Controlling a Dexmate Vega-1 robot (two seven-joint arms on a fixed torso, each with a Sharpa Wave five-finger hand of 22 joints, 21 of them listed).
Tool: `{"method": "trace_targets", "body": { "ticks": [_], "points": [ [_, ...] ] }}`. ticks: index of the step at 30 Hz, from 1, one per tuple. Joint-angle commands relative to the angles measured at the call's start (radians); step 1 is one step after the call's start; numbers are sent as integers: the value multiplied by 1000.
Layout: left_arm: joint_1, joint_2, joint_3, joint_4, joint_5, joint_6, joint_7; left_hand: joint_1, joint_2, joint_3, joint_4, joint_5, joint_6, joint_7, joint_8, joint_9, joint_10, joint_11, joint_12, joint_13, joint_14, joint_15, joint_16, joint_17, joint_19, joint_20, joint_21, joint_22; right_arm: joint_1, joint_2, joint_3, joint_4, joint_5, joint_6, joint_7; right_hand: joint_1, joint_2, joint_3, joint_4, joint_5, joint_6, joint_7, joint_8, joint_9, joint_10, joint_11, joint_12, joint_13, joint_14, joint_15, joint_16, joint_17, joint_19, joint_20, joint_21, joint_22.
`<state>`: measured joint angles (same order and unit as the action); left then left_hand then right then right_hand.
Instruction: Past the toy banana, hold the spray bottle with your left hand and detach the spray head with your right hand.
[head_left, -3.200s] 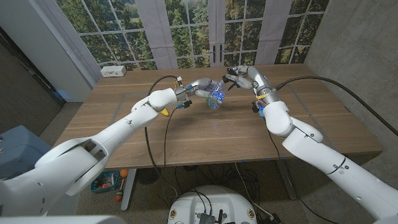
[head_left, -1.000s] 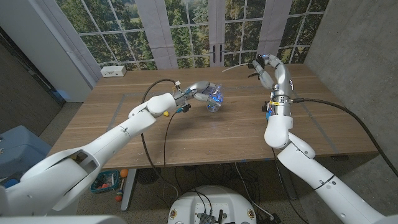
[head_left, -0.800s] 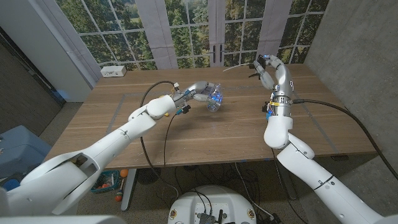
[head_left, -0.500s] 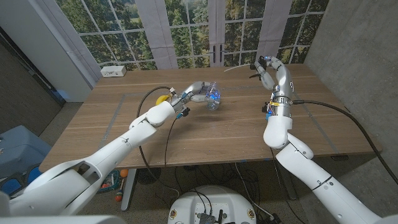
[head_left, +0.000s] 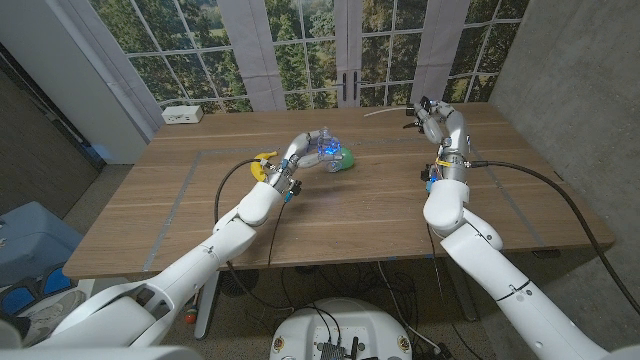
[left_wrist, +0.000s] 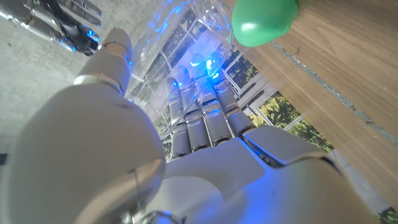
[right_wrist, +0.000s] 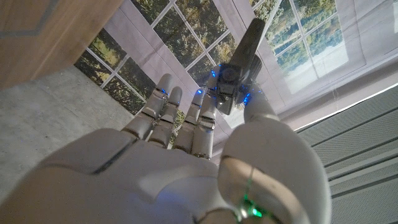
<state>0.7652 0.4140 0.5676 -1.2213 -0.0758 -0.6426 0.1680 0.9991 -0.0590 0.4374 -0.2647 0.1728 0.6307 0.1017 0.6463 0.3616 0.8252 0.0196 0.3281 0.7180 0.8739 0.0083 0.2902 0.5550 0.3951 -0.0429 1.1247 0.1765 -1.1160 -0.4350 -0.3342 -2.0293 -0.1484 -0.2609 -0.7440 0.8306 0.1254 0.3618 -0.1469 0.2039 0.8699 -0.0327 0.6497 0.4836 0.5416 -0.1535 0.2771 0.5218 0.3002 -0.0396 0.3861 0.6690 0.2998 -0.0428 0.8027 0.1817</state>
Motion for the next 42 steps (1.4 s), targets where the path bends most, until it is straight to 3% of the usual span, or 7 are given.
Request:
{"method": "trace_targets", "body": {
  "ticks": [1, 13, 24, 35, 42],
  "points": [
    [69, -49, -52, 18, 92, -30, 227, 177, 200, 93, 92, 2, 168, -164, -3, -3, 228, -222, -3, 2, 117, -249, -3, -1, -3, -85, 4, 1, 20, 40, 46, -34, 193, -158, 47, 37, 40, 19, 12, -2, 21, -11, 2, 4, 22, -11, -3, 5, -5, -133, 10, 4, 9, -22, 6, 1],
    [102, -71, -82, 5, 121, 10, 363, 176, 200, 90, 92, 1, 170, -167, -7, -10, 230, -222, -9, -1, 121, -249, -5, -7, -4, -87, 3, 0, 59, 45, 88, -32, 386, -276, 55, 50, 45, 21, 5, -8, 14, 0, 3, 2, 21, 6, -5, 13, -8, -112, 19, 11, 9, -13, 9, 2],
    [125, -67, -91, -33, 88, 81, 384, 174, 201, 88, 93, 0, 170, -168, -11, -16, 234, -222, -13, -1, 122, -249, -8, -14, -6, -89, 2, 0, 120, 30, 113, -21, 559, -452, 39, 66, 47, 24, -2, -14, 12, 14, 3, -3, 2, 32, -13, 21, -27, -87, 20, 16, -2, 3, 10, 2],
    [135, -63, -86, -41, 63, 133, 392, 174, 201, 86, 92, 0, 169, -164, -14, -20, 233, -222, -18, -3, 124, -249, -10, -18, -5, -88, 3, 0, 162, -6, 68, 27, 600, -493, -10, 78, 49, 27, -5, -19, 9, 24, -1, -10, -10, 46, -19, 25, -37, -79, 22, 20, -10, 6, 10, 2],
    [125, -60, -75, -2, 58, 106, 387, 174, 202, 85, 93, 0, 171, -162, -15, -23, 234, -222, -20, -2, 124, -249, -12, -22, -6, -88, 2, 0, 181, -18, 50, 54, 627, -506, -20, 80, 49, 27, -4, -22, 7, 25, -3, -13, -11, 46, -19, 28, -40, -81, 23, 22, -11, 6, 11, 2]
  ]
}}
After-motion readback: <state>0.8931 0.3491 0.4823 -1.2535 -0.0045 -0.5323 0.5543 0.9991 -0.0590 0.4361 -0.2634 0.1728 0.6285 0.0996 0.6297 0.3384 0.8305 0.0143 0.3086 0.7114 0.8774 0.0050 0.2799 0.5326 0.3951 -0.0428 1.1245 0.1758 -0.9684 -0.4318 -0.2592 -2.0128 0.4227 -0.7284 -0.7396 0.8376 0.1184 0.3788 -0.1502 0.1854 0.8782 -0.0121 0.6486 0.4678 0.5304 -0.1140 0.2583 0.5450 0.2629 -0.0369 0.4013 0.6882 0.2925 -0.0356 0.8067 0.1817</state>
